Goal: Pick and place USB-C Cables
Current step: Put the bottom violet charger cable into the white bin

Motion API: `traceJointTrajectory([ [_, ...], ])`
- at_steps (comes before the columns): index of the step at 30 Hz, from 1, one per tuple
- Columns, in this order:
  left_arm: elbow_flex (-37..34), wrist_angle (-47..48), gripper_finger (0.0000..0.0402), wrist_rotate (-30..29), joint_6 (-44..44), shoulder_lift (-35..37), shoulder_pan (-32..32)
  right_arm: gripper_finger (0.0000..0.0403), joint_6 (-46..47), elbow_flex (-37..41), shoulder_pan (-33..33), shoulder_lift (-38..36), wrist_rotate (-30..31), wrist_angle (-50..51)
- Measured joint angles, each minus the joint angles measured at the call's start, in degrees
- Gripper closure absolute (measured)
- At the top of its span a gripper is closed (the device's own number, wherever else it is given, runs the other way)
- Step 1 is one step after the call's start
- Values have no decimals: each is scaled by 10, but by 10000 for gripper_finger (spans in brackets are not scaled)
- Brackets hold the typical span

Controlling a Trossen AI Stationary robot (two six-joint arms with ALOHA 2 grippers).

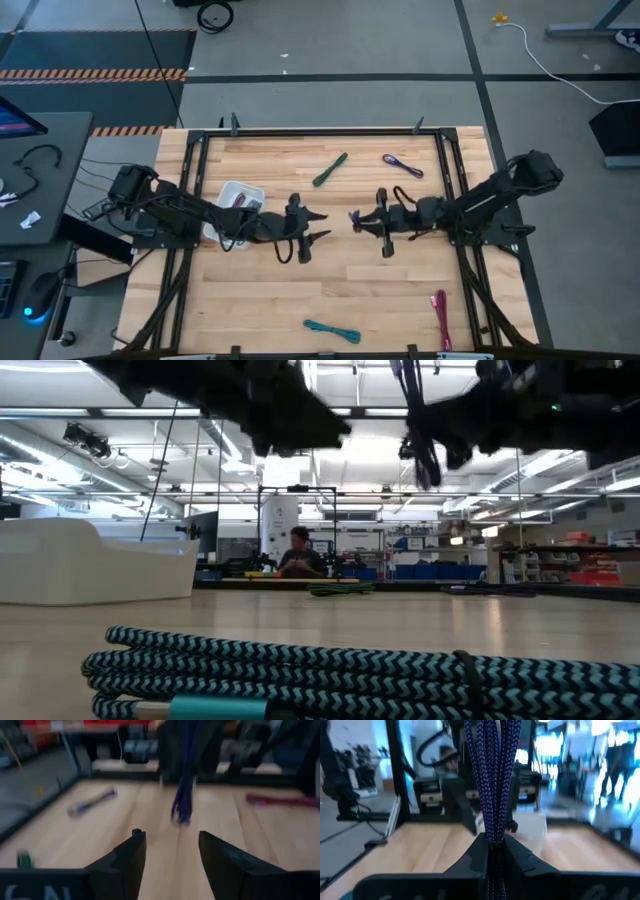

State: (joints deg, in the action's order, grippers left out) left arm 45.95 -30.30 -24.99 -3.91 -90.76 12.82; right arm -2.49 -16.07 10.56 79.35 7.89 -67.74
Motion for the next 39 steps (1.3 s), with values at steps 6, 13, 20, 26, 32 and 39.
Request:
traceJointTrajectory([
  [6,0,-129,137,10,46,0,-21,373,-44,-30,-43,15,-71,8],
  [13,1,-198,93,128,44,0,-52,373,-52,-54,-66,32,-95,3],
  [20,23,-214,126,139,76,-4,-57,372,-50,-61,-70,53,-96,3],
  [26,65,-170,153,147,92,-40,-63,372,-50,-75,-70,69,-95,-7],
  [32,97,-140,198,148,111,-58,-61,372,-47,-75,-70,68,-95,-8],
  [39,100,-119,339,147,113,-58,-61,349,-35,-72,-70,69,-96,-1],
])
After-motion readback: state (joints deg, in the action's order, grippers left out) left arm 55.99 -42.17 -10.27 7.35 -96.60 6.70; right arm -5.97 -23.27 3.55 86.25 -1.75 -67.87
